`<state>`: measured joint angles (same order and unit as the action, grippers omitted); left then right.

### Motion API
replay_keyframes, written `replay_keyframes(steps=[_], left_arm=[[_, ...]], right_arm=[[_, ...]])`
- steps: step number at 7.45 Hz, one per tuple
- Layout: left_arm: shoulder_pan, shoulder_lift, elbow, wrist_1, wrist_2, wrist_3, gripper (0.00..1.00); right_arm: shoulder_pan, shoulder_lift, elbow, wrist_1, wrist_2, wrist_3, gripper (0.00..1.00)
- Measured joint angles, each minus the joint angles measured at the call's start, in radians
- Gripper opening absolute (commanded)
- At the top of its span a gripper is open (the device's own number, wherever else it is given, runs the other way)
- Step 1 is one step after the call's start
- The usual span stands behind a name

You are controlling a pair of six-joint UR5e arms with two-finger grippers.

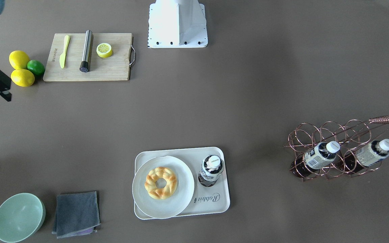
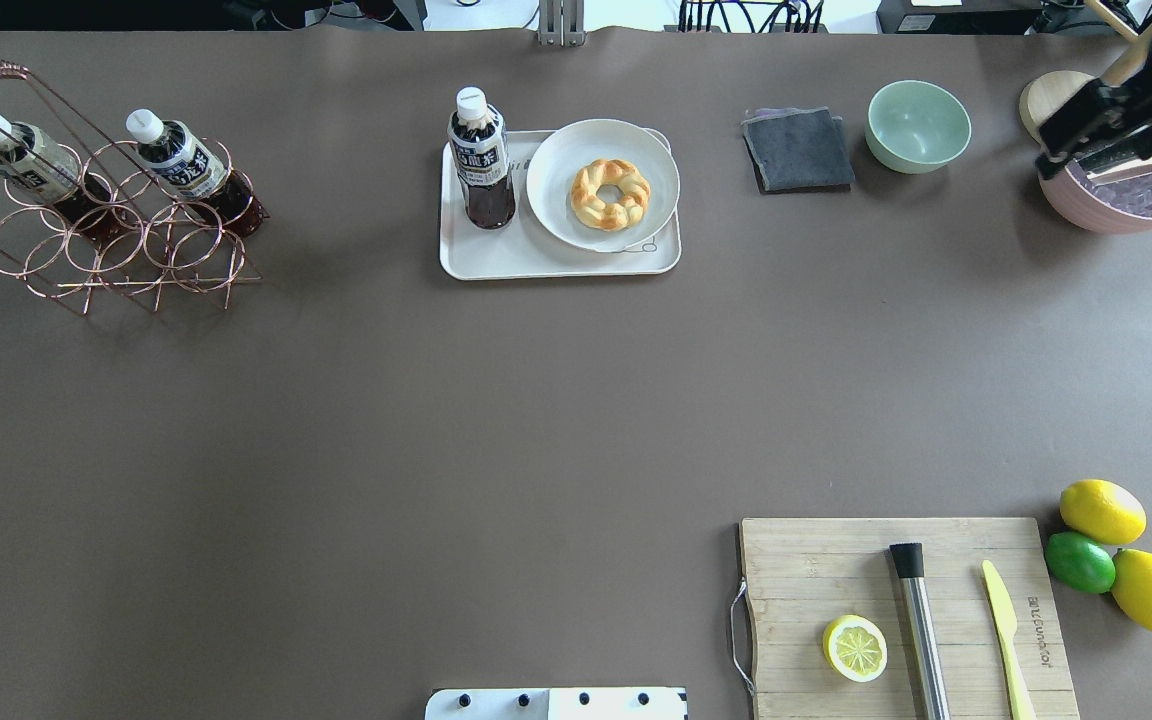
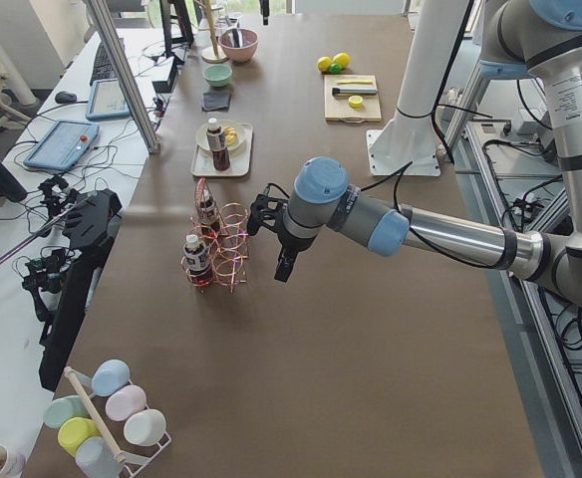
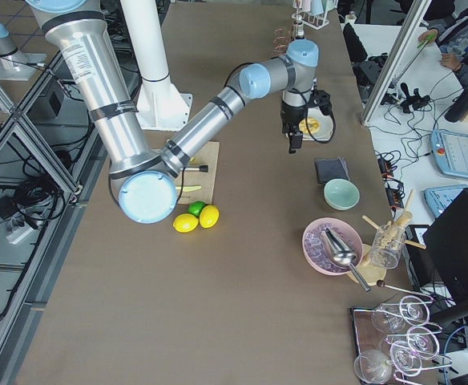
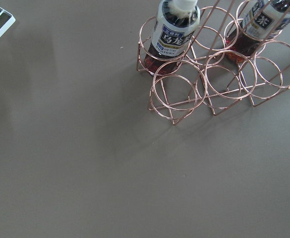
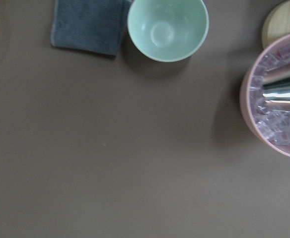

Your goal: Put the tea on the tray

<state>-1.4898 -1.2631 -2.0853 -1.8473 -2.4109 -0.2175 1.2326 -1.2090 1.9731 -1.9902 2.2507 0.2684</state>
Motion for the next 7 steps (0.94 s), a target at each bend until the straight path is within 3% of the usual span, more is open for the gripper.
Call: replay_keyframes(steps=[1,3,7], left_arm=[[0.0,0.0,0.004,0.001,0.002,-0.013,0.97],[0.005,-0.001,0.046,0.0,0.009,-0.032,0.97],[-0.057,-0.023,0.226,-0.019,0.01,0.027,0.97]], right_arm=[[0.084,-0.096,-0.026,0.001,0.007,-0.199,1.0],[0.255,-0.207,-0.168,0.019,0.028,-0.543,1.0],[0.4,-0.364,-0.337,0.244,0.065,-0.688,1.0]])
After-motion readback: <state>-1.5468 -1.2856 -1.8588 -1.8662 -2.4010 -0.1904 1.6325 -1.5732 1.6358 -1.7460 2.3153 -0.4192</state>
